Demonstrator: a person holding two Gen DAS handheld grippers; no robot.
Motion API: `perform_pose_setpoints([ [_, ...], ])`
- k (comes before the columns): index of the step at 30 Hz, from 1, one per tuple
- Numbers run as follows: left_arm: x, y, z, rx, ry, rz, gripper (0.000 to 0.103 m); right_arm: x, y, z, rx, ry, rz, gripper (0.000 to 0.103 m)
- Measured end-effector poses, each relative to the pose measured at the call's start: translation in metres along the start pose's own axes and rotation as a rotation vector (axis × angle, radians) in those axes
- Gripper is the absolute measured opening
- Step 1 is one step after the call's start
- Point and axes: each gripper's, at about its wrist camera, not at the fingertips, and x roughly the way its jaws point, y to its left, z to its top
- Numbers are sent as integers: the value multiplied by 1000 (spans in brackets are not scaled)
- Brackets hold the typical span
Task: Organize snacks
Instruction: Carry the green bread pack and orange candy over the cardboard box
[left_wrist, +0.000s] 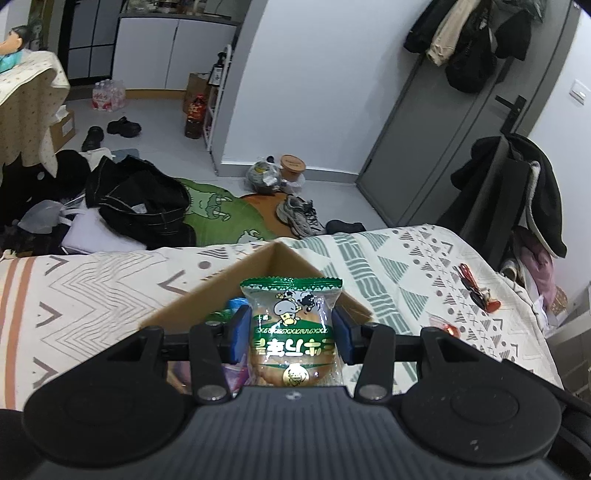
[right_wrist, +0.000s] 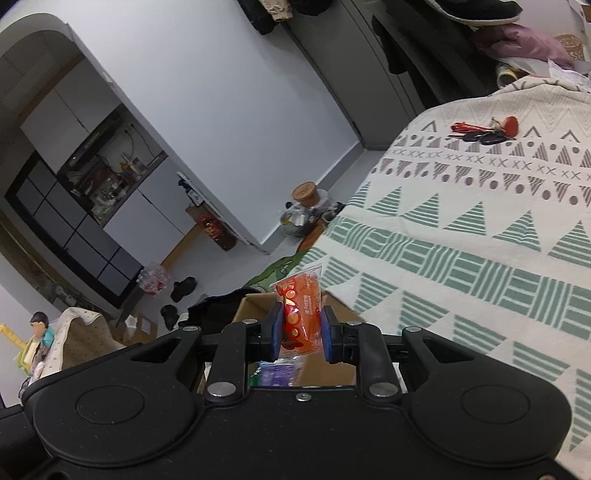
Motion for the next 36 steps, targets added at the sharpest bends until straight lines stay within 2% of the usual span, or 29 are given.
perform_pose_setpoints([
  [8,6,31,6,-45,13,17,46,14,14,-13,-42,31,18,21],
  [17,31,49,14,-75,50,13,46,37,15,-21,-45,73,-6,21],
  [27,72,52,25,-76,112,1,46,70,11,-16,-26,111,-25,21],
  [36,113,40,39,-57,176,-24,46,103,8,-10,-13,147,-31,21],
])
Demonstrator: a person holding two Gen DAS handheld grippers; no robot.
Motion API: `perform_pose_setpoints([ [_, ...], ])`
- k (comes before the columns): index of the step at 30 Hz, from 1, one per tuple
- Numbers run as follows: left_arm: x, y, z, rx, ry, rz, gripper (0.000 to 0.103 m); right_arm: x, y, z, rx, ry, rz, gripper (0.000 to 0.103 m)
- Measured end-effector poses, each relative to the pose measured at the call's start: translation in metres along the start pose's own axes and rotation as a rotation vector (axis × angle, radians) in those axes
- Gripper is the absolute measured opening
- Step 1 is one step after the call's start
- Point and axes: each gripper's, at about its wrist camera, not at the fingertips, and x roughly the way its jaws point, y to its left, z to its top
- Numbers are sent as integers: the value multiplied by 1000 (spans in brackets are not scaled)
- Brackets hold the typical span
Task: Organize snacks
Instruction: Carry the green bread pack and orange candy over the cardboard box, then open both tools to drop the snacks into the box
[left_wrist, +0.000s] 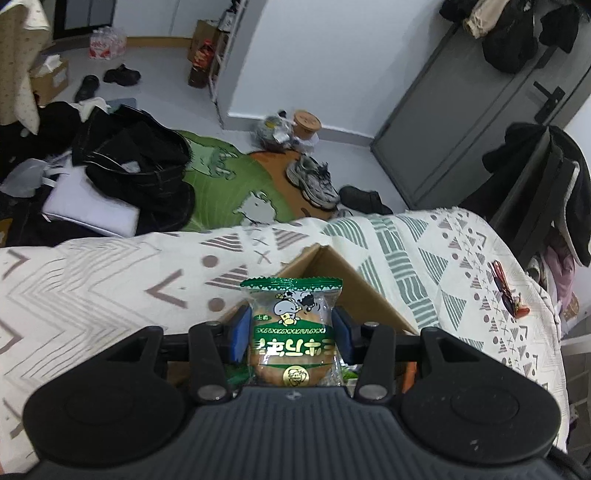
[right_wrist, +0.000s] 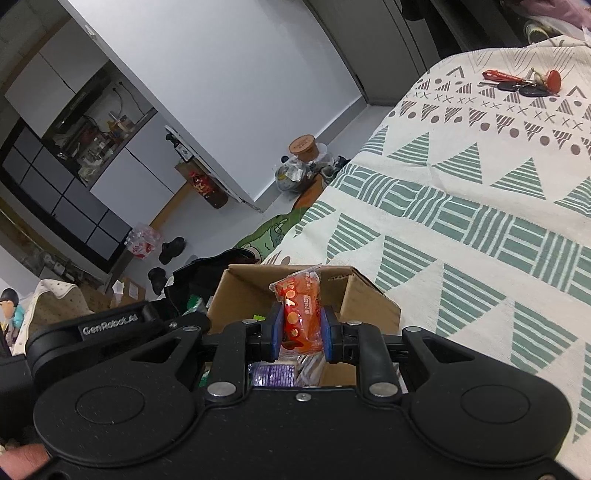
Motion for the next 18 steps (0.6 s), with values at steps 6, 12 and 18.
perform_pose_setpoints([
  [6,15,-3,7,-1,34,-7,51,13,0,4,3,24,3,21],
  [12,15,0,7,-5,41,6,51,15,1,4,-7,27,11,33],
  [18,5,1,4,18,35,33,58,1,2,6,-4,8,32,43],
])
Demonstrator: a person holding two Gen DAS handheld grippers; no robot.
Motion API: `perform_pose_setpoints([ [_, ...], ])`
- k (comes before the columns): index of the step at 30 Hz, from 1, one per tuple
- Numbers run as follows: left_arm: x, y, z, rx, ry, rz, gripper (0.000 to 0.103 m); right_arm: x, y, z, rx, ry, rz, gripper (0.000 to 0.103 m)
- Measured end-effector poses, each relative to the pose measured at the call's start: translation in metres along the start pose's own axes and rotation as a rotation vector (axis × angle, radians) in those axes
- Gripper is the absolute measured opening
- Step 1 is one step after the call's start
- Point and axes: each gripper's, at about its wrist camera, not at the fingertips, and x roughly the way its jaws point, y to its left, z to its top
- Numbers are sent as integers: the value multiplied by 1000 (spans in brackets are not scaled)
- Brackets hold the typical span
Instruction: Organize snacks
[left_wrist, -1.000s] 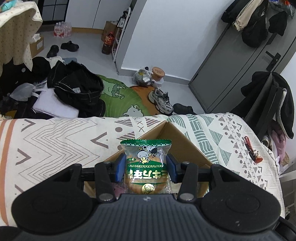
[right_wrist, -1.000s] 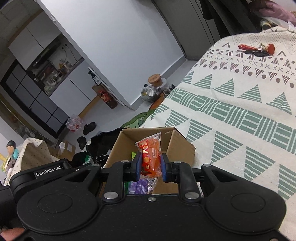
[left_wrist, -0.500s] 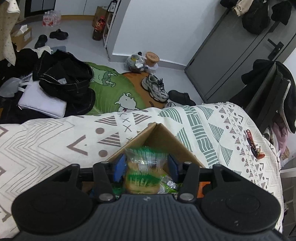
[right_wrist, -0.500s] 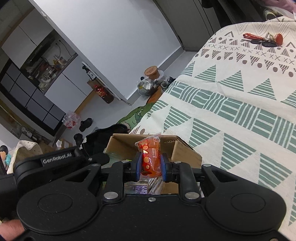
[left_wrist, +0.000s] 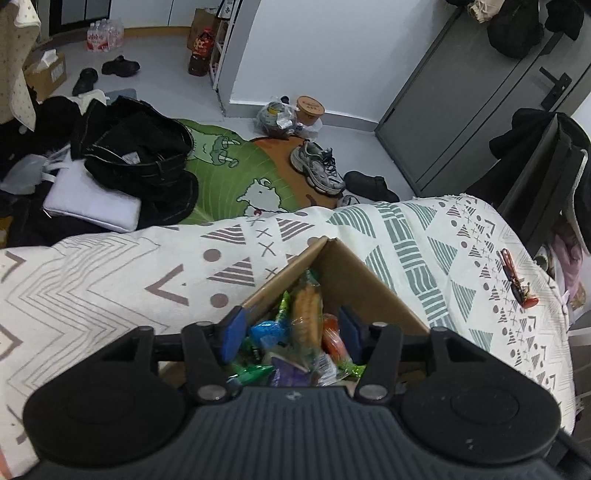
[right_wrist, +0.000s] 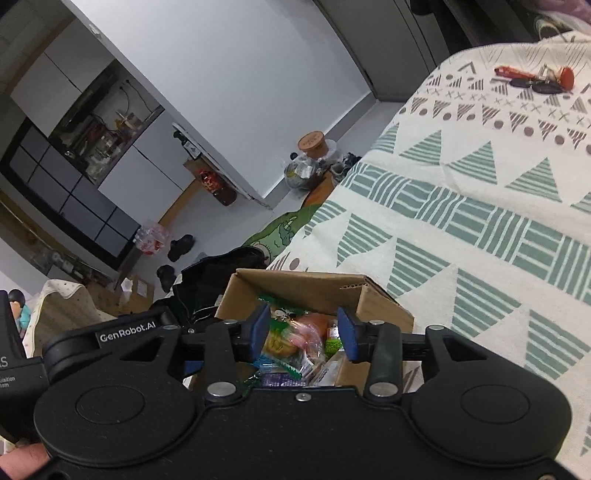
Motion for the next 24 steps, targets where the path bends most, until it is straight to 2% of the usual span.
perform_pose_setpoints([
  [3,-9,-2,-2,21,-17,12,63,-9,3,1,-6,-20,-9,50],
  [8,-28,-5,-6,44,-51,22,74,-21,3,1,-13,-36,-22,50],
  [18,-64,-5,-18,70,-98,32,79,-58,11,-4,-47,-82,-61,69],
  [21,-76,-5,-22,78,-120,28,84,-70,13,-6,-62,-98,-60,74],
  [24,-85,-7,-27,83,-134,26,86,-80,14,-9,-77,-109,-63,75],
])
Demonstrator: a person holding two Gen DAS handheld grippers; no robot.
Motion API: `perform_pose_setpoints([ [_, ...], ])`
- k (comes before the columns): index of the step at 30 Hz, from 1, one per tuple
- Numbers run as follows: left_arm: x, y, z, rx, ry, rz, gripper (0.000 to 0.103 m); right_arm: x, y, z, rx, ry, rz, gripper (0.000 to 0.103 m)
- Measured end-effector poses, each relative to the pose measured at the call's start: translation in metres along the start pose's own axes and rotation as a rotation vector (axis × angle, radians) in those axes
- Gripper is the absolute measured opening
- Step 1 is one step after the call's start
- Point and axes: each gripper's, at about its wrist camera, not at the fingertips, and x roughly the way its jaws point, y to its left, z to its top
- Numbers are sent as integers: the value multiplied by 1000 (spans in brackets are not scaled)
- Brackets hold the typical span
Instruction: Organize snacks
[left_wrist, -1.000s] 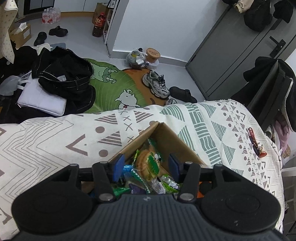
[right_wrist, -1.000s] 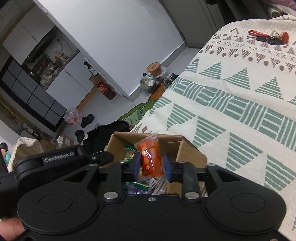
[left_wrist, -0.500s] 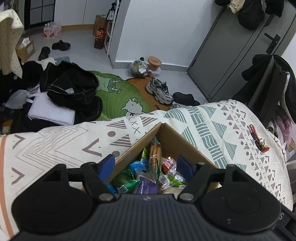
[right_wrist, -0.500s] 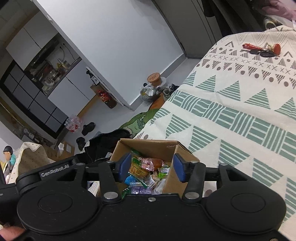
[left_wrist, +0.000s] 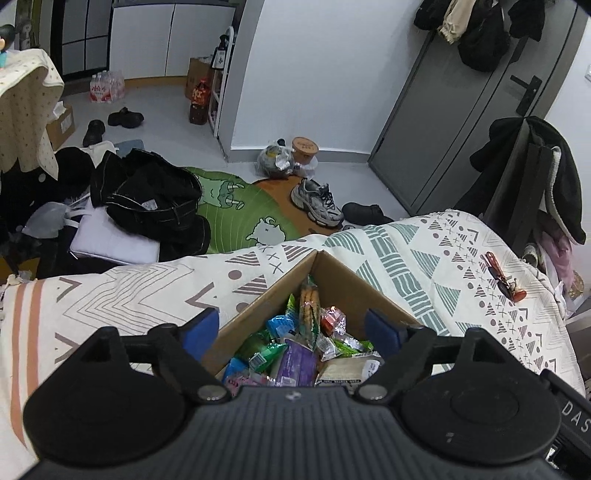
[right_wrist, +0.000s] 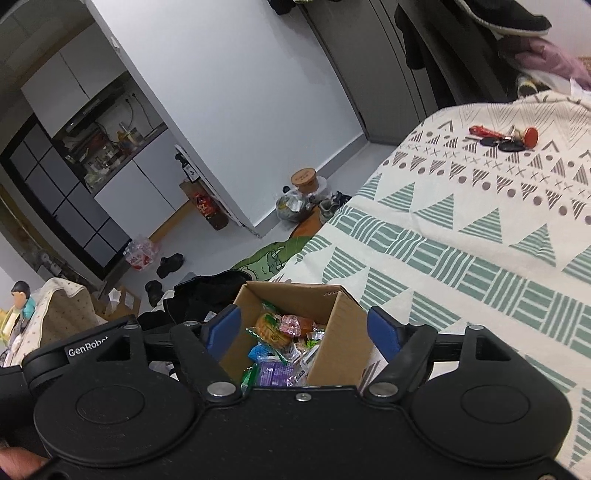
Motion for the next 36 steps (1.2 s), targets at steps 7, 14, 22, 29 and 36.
perform_pose_setpoints([
  [7,-21,-1,-10,12,-23,-5,89,-25,-1,-1,-15,-38,2,85],
  [14,-44,-4,-15,18,-48,-18,89,-46,-4,-2,-12,-64,-2,86],
  [22,-72,-10,-24,32,-94,-16,90,-77,-8,-4,-39,-104,-6,94],
  [29,-91,-13,-35,68,-115,-26,92,-97,-16,-8,-44,-128,-29,97],
  [36,-106,-13,-46,87,-115,-36,92,-112,-16,-13,-74,-155,-52,103],
])
